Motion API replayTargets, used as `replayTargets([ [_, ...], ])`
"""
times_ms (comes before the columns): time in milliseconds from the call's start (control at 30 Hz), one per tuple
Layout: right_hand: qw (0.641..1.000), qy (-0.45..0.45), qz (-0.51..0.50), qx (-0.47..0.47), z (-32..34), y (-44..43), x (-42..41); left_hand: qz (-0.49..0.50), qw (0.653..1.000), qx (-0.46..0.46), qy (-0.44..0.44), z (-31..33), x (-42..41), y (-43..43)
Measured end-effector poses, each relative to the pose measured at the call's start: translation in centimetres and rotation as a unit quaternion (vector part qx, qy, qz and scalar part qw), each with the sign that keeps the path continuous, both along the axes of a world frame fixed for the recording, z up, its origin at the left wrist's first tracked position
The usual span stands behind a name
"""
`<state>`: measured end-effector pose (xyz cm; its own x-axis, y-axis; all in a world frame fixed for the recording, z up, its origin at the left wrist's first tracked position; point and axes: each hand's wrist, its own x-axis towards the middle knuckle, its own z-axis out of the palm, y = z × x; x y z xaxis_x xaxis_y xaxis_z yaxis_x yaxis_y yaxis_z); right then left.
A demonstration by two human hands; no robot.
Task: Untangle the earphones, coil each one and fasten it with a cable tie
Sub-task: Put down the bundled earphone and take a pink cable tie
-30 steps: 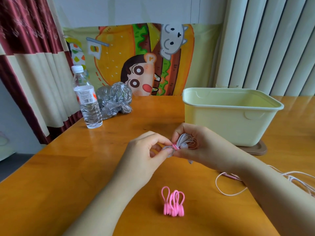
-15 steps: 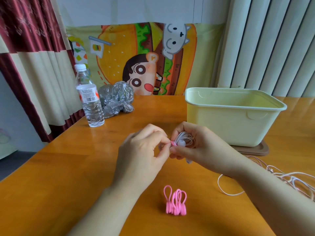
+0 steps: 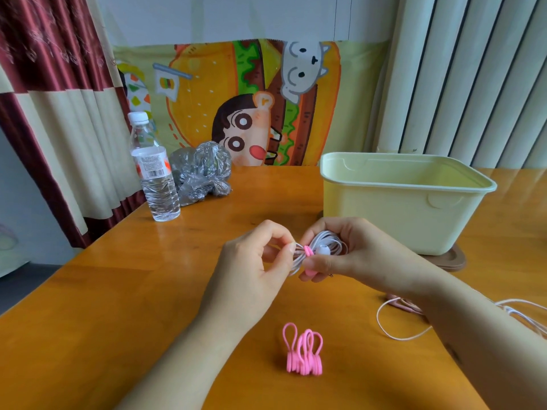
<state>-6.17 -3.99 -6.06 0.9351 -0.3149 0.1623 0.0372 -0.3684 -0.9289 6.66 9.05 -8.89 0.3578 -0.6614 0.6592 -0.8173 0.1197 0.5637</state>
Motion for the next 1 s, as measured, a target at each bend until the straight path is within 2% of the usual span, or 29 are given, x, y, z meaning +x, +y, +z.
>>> replayTargets([
  [233,1.000,-0.016,0.011,0.022,0.0,-0.1,0.1,-0.039,0.976,0.052,0.206,0.1,-0.2,-0.3],
  [300,1.000,-0.018,0.005,0.009,0.0,-0.1,0.1,-0.070,0.953,0.072,0.286,0.2,0.0,-0.4],
  [433,0.999,-0.018,-0.024,-0.040,0.1,0.1,0.1,-0.140,0.884,0.080,0.440,0.4,0.2,-0.5],
  [533,0.996,-0.026,-0.037,-0.078,0.1,0.2,0.1,-0.154,0.884,0.083,0.433,0.3,0.3,-0.5],
  [667,0.992,-0.009,-0.038,-0.117,0.3,0.6,0.1,-0.123,0.884,0.075,0.444,-0.1,0.2,-0.9],
  [1000,0.973,-0.011,-0.080,-0.218,-0.5,1.0,0.4,-0.119,0.831,0.033,0.543,0.0,0.5,-1.1],
])
